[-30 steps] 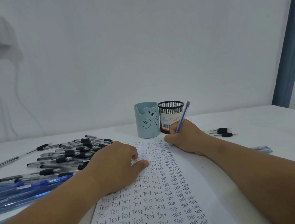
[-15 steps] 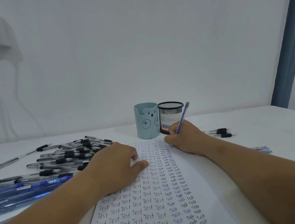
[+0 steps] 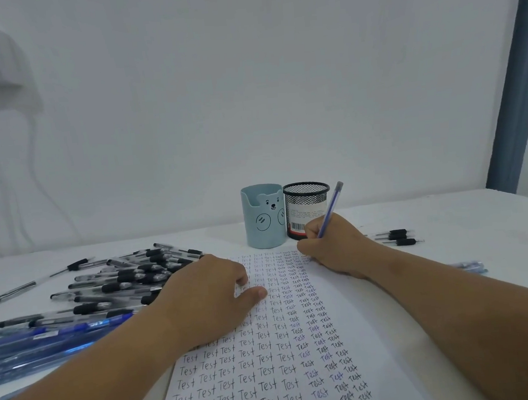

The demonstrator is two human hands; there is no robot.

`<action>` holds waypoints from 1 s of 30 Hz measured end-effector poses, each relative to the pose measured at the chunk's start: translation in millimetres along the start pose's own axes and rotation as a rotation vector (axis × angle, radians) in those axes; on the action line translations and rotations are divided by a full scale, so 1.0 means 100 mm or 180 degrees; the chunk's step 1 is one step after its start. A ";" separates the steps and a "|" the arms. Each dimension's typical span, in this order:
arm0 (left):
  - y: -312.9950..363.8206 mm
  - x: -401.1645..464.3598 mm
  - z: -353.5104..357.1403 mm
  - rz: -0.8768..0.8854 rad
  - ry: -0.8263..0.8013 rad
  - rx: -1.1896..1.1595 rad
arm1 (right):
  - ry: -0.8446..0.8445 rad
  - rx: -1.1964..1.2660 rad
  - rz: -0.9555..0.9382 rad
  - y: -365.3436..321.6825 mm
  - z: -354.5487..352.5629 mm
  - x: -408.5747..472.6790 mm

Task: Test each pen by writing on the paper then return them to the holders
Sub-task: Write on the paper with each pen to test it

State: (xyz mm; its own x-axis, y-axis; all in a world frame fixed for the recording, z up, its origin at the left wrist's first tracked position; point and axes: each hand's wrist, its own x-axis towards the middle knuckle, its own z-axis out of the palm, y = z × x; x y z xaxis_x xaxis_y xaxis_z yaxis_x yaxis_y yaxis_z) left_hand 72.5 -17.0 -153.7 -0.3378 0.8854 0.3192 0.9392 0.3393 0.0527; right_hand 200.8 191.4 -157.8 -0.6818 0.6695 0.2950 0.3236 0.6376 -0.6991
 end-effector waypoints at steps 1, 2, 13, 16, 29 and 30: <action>0.00 0.00 0.00 -0.0008 -0.0003 -0.0006 | -0.0003 0.0002 0.0010 0.00 0.00 0.00; 0.00 0.00 0.00 -0.0012 -0.0005 -0.0005 | -0.0022 -0.0008 0.0022 -0.01 0.00 0.00; 0.03 -0.01 -0.04 -0.0080 -0.0061 0.0092 | 0.0013 -0.0039 0.0018 -0.03 0.00 0.00; 0.04 -0.02 -0.06 -0.0124 -0.0065 0.0024 | 0.0159 0.0220 0.0151 -0.04 0.00 -0.01; 0.16 -0.02 0.00 -0.0214 0.0403 -0.2611 | -0.0503 0.2076 -0.0357 -0.53 -0.15 -0.34; 0.16 -0.02 0.00 -0.0218 0.0450 -0.2625 | -0.0520 0.2073 -0.0366 -0.54 -0.15 -0.36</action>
State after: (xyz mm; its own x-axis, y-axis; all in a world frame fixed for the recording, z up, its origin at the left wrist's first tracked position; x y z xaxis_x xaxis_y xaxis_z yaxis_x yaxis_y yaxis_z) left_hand 87.8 -13.5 -153.1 -0.4362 0.8046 0.4028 0.6796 0.0012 0.7336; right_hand 218.0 138.9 -120.7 -0.7950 0.5124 0.3246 -0.1832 0.3074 -0.9338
